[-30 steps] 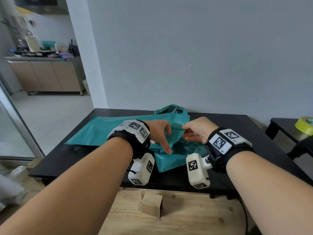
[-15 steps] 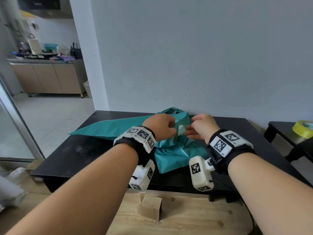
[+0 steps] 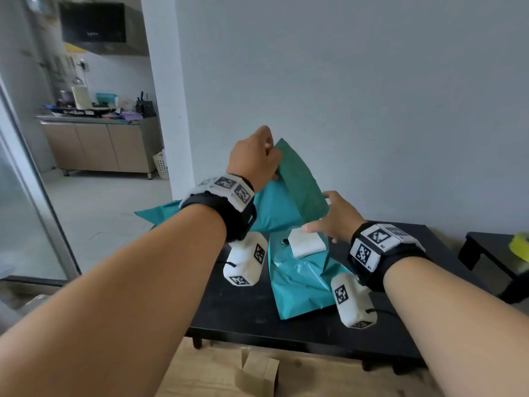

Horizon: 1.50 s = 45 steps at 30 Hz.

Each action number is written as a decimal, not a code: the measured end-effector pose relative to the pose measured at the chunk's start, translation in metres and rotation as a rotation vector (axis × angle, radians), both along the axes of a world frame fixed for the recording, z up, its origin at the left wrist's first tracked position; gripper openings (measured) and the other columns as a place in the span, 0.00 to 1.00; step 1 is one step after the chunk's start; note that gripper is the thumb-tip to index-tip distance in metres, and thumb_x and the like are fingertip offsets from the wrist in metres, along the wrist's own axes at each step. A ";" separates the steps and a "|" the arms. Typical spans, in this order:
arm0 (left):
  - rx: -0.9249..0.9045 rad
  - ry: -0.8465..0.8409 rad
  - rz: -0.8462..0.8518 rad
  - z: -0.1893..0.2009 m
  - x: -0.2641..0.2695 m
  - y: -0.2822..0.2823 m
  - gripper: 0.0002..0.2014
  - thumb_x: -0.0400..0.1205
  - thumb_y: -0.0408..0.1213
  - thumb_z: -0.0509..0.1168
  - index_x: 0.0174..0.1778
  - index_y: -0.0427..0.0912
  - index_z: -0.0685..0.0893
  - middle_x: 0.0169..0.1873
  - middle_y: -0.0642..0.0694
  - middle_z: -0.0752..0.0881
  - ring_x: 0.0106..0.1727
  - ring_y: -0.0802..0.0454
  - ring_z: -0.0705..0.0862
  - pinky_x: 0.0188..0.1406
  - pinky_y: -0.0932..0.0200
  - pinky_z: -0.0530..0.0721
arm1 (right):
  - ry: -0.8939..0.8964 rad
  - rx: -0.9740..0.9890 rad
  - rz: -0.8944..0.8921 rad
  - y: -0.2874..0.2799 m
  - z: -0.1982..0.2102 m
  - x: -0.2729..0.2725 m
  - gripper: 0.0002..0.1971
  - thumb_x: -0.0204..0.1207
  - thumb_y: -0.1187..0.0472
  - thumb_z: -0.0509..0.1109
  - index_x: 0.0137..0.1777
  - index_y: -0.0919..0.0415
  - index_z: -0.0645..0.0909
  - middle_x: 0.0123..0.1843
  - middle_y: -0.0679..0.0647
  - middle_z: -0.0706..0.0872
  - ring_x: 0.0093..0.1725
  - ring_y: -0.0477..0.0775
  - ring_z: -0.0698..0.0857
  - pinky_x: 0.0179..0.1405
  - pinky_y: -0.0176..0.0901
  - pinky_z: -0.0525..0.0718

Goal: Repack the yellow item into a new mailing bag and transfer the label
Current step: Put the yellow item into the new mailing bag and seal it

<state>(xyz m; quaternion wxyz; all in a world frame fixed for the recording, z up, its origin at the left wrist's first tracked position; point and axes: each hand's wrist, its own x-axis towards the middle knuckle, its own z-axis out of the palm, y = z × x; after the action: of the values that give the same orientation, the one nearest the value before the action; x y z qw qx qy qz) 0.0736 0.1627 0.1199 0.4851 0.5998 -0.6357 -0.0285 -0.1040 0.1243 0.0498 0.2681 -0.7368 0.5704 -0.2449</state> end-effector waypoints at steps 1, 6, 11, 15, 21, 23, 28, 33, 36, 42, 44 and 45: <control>-0.022 0.040 -0.003 0.009 0.003 0.002 0.01 0.80 0.34 0.57 0.45 0.42 0.73 0.35 0.41 0.90 0.31 0.46 0.91 0.42 0.46 0.88 | -0.082 0.016 0.003 -0.001 0.004 0.005 0.25 0.67 0.58 0.77 0.63 0.53 0.72 0.52 0.56 0.85 0.39 0.55 0.84 0.34 0.46 0.82; -0.116 0.014 0.078 0.041 0.027 0.011 0.13 0.75 0.33 0.68 0.56 0.42 0.79 0.40 0.43 0.90 0.41 0.47 0.87 0.41 0.55 0.85 | -0.621 0.005 -0.092 -0.004 0.041 0.031 0.04 0.75 0.67 0.72 0.49 0.67 0.84 0.35 0.61 0.88 0.28 0.59 0.87 0.28 0.47 0.85; -0.175 0.201 0.208 0.072 0.069 0.021 0.06 0.82 0.33 0.61 0.47 0.35 0.81 0.38 0.39 0.89 0.32 0.43 0.90 0.36 0.51 0.90 | -0.777 -0.145 -0.014 0.013 0.094 0.063 0.03 0.75 0.66 0.72 0.41 0.62 0.80 0.37 0.58 0.88 0.24 0.55 0.88 0.28 0.46 0.88; -0.210 0.419 0.168 0.096 0.084 0.029 0.03 0.85 0.34 0.54 0.47 0.41 0.72 0.45 0.35 0.85 0.29 0.37 0.89 0.32 0.41 0.90 | -0.903 -0.232 0.066 0.025 0.135 0.089 0.08 0.79 0.64 0.68 0.39 0.52 0.81 0.40 0.50 0.88 0.31 0.54 0.90 0.34 0.46 0.89; -0.258 0.591 0.188 0.099 0.110 0.028 0.04 0.76 0.36 0.67 0.37 0.41 0.81 0.35 0.43 0.90 0.37 0.45 0.92 0.45 0.43 0.90 | -0.980 -0.227 0.068 0.031 0.167 0.104 0.09 0.79 0.66 0.68 0.38 0.54 0.80 0.39 0.54 0.87 0.34 0.52 0.88 0.39 0.44 0.90; -0.254 0.666 0.145 0.092 0.118 0.026 0.06 0.76 0.34 0.68 0.33 0.42 0.83 0.34 0.44 0.90 0.39 0.45 0.92 0.50 0.43 0.89 | -0.974 -0.181 0.081 0.032 0.167 0.108 0.08 0.80 0.66 0.67 0.39 0.56 0.80 0.41 0.55 0.88 0.35 0.52 0.89 0.40 0.43 0.90; -0.353 0.685 0.077 0.098 0.118 0.034 0.05 0.83 0.34 0.64 0.41 0.40 0.82 0.45 0.39 0.90 0.40 0.47 0.91 0.52 0.48 0.89 | -1.057 -0.089 0.094 0.034 0.163 0.113 0.07 0.82 0.65 0.65 0.42 0.59 0.79 0.49 0.59 0.88 0.37 0.56 0.91 0.42 0.43 0.90; -0.419 0.442 0.175 0.114 0.098 0.042 0.09 0.81 0.43 0.65 0.34 0.51 0.80 0.30 0.52 0.86 0.42 0.46 0.91 0.48 0.51 0.88 | -1.122 0.051 0.038 0.032 0.157 0.103 0.05 0.83 0.63 0.65 0.53 0.64 0.76 0.45 0.57 0.85 0.30 0.54 0.89 0.29 0.43 0.90; -0.349 0.277 0.197 0.101 0.075 0.038 0.06 0.79 0.43 0.67 0.39 0.48 0.85 0.31 0.49 0.89 0.39 0.45 0.90 0.46 0.52 0.87 | -1.060 0.171 -0.040 0.021 0.130 0.082 0.06 0.83 0.68 0.63 0.57 0.68 0.75 0.45 0.61 0.85 0.31 0.56 0.89 0.26 0.42 0.89; -0.096 0.103 0.116 0.038 0.010 0.017 0.03 0.75 0.42 0.69 0.40 0.49 0.87 0.32 0.49 0.89 0.38 0.46 0.89 0.45 0.51 0.88 | -0.895 -0.045 -0.373 0.001 0.061 0.029 0.09 0.69 0.71 0.69 0.49 0.67 0.80 0.48 0.64 0.87 0.33 0.58 0.87 0.47 0.57 0.90; -0.059 0.066 0.088 0.022 -0.016 0.009 0.04 0.74 0.43 0.70 0.41 0.51 0.89 0.35 0.51 0.89 0.42 0.46 0.88 0.45 0.52 0.88 | -0.843 -0.160 -0.432 0.004 0.054 0.013 0.08 0.65 0.67 0.71 0.44 0.59 0.79 0.43 0.57 0.86 0.35 0.58 0.87 0.44 0.58 0.90; -0.040 0.030 0.078 0.015 -0.028 0.006 0.05 0.75 0.44 0.70 0.42 0.51 0.89 0.38 0.51 0.90 0.44 0.47 0.88 0.46 0.53 0.87 | -0.844 -0.172 -0.406 0.007 0.053 0.006 0.06 0.67 0.66 0.71 0.42 0.57 0.79 0.41 0.56 0.85 0.36 0.57 0.86 0.40 0.54 0.90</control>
<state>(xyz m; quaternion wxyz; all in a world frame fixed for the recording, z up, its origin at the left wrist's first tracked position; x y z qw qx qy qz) 0.0460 0.1686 0.1347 0.5073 0.6137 -0.6050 -0.0061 -0.0984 0.1317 0.1027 0.3611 -0.4661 0.5220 -0.6163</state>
